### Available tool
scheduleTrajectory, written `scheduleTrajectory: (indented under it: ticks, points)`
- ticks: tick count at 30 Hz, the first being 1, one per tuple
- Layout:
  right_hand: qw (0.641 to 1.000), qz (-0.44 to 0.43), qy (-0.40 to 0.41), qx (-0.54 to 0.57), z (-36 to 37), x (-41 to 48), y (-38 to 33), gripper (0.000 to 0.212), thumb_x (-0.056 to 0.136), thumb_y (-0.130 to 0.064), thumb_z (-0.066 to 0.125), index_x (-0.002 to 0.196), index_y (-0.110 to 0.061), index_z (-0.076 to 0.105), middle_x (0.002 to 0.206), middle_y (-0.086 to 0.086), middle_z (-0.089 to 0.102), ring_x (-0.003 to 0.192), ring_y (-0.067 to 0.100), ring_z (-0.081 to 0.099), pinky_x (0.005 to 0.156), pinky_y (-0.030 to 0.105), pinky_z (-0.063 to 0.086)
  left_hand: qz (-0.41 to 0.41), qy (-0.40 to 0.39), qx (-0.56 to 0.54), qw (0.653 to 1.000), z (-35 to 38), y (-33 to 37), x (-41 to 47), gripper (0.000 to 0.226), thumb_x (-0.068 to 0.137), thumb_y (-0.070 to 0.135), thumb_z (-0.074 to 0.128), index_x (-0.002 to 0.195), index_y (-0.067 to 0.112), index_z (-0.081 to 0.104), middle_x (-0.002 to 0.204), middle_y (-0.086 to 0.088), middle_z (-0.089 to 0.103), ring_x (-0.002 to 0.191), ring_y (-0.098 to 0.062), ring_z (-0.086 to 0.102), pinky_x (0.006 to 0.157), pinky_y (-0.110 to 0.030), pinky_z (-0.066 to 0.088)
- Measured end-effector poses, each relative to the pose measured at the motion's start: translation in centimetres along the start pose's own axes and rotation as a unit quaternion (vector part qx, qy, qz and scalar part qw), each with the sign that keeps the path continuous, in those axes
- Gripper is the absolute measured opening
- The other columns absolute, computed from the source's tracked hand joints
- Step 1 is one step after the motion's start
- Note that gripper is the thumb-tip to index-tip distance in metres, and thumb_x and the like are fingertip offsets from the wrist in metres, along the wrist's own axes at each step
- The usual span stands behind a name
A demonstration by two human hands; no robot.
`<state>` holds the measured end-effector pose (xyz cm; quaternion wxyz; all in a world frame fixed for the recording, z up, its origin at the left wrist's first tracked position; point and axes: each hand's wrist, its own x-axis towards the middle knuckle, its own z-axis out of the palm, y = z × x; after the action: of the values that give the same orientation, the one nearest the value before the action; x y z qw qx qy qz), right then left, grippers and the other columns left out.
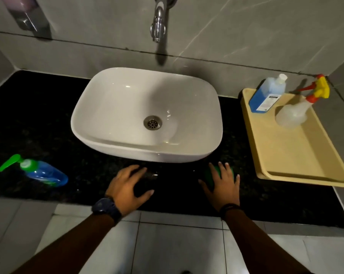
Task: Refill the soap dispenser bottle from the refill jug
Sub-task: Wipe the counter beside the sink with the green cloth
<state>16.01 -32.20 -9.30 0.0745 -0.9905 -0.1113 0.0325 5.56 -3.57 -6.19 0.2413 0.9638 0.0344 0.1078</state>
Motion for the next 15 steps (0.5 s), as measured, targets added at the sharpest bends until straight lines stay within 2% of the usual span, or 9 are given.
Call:
scheduleTrajectory:
  ticks: [2, 4, 7, 11, 15]
  points:
    - [1.0, -0.012, 0.02, -0.011, 0.4, -0.2, 0.1, 0.065, 0.086, -0.062, 0.038, 0.143, -0.032, 0.028, 0.152, 0.006, 0.028, 0.143, 0.026, 0.011, 0.111, 0.058, 0.01, -0.078, -0.039, 0.052, 0.995, 0.1, -3.2, -0.8, 0.106, 0.056, 0.087, 0.043, 0.134, 0.015, 0.048, 0.137, -0.02, 0.045, 0.123, -0.04, 0.045, 0.098, -0.053, 0.041]
    - [0.999, -0.012, 0.039, -0.009, 0.5, -0.4, 0.0, 0.062, 0.086, -0.061, 0.039, 0.141, -0.033, 0.031, 0.151, 0.008, 0.03, 0.142, 0.028, 0.013, 0.111, 0.057, 0.012, -0.147, -0.069, 0.087, 0.983, 0.2, -5.7, -1.3, 0.121, 0.046, 0.096, 0.034, 0.145, 0.026, 0.026, 0.149, -0.017, 0.029, 0.135, -0.039, 0.028, 0.104, -0.057, 0.028]
    - [0.998, 0.007, 0.063, 0.005, 0.8, -0.6, -0.9, 0.059, 0.085, -0.057, 0.047, 0.137, -0.031, 0.039, 0.148, 0.009, 0.035, 0.141, 0.029, 0.017, 0.11, 0.057, 0.019, -0.195, -0.095, 0.123, 0.968, 0.0, -8.5, -1.6, 0.127, 0.038, 0.099, 0.034, 0.146, 0.039, 0.003, 0.155, -0.011, 0.014, 0.141, -0.033, 0.012, 0.11, -0.057, 0.014]
    - [0.994, 0.04, 0.101, 0.015, 1.2, -0.8, -2.2, 0.057, 0.084, -0.053, 0.05, 0.133, -0.026, 0.046, 0.144, 0.012, 0.041, 0.138, 0.033, 0.024, 0.107, 0.056, 0.027, -0.212, -0.122, 0.161, 0.956, -0.4, -9.5, -1.4, 0.131, 0.035, 0.103, 0.027, 0.144, 0.039, -0.008, 0.157, -0.007, 0.0, 0.143, -0.029, -0.003, 0.112, -0.054, 0.001]
    - [0.991, 0.053, 0.122, 0.007, 0.8, -0.9, -3.2, 0.057, 0.082, -0.052, 0.047, 0.13, -0.021, 0.05, 0.14, 0.014, 0.046, 0.136, 0.034, 0.029, 0.106, 0.055, 0.029, -0.204, -0.17, 0.184, 0.946, 0.5, -7.6, -0.1, 0.13, 0.031, 0.104, 0.014, 0.133, 0.039, -0.033, 0.155, -0.005, -0.02, 0.141, -0.027, -0.019, 0.112, -0.052, -0.008]
